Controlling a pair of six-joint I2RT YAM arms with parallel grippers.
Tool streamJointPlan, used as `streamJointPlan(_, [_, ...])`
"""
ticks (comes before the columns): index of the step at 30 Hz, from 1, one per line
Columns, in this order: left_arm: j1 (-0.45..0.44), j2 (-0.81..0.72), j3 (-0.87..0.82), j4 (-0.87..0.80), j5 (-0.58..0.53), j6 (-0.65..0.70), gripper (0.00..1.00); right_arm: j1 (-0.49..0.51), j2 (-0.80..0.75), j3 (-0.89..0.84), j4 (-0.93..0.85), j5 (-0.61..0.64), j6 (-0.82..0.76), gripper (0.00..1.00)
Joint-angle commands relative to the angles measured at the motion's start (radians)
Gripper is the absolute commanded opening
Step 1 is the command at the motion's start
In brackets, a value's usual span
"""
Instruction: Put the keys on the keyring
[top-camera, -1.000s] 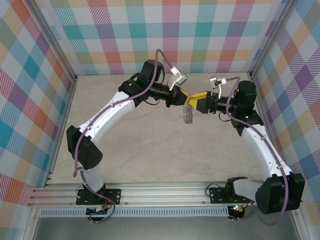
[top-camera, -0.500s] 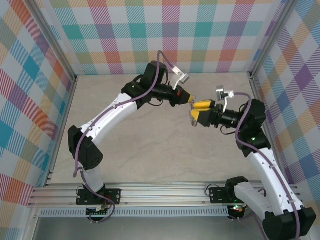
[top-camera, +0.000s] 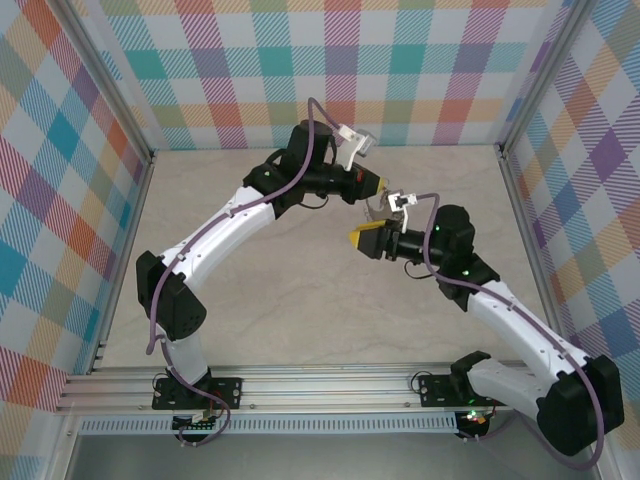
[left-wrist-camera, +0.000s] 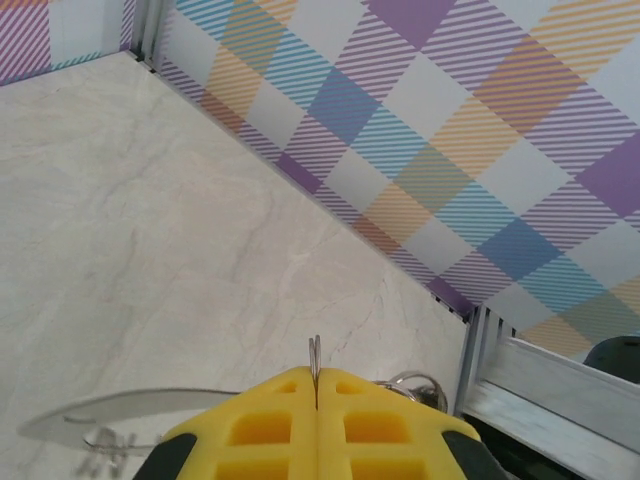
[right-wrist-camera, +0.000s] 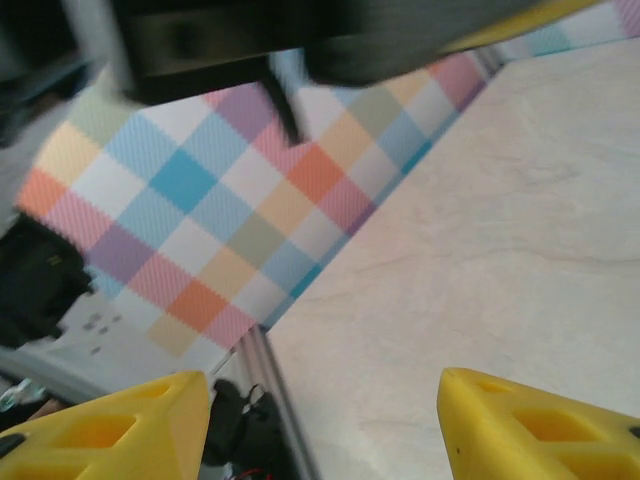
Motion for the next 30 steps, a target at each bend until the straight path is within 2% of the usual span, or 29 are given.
streamJointPlan(1, [-0.013,-0.039,-0.006,0.052,-0.02,-0.034,0.0,0.004,-0.003,0.027,0.047,0.159,-0.034,0.61])
streamJointPlan(12, [-0.014,-0.081,-0.046,0.08,-0.026,-0.077,0.0,-0.082,-0.077,0.031,-0.045,0.294,-0.063,0.62])
streamJointPlan(30, [-0.029,-0.117,-0.067,0.153,0.02,-0.119,0.0,-0.126,-0.007,0.083,0.009,0.245,-0.034,0.62])
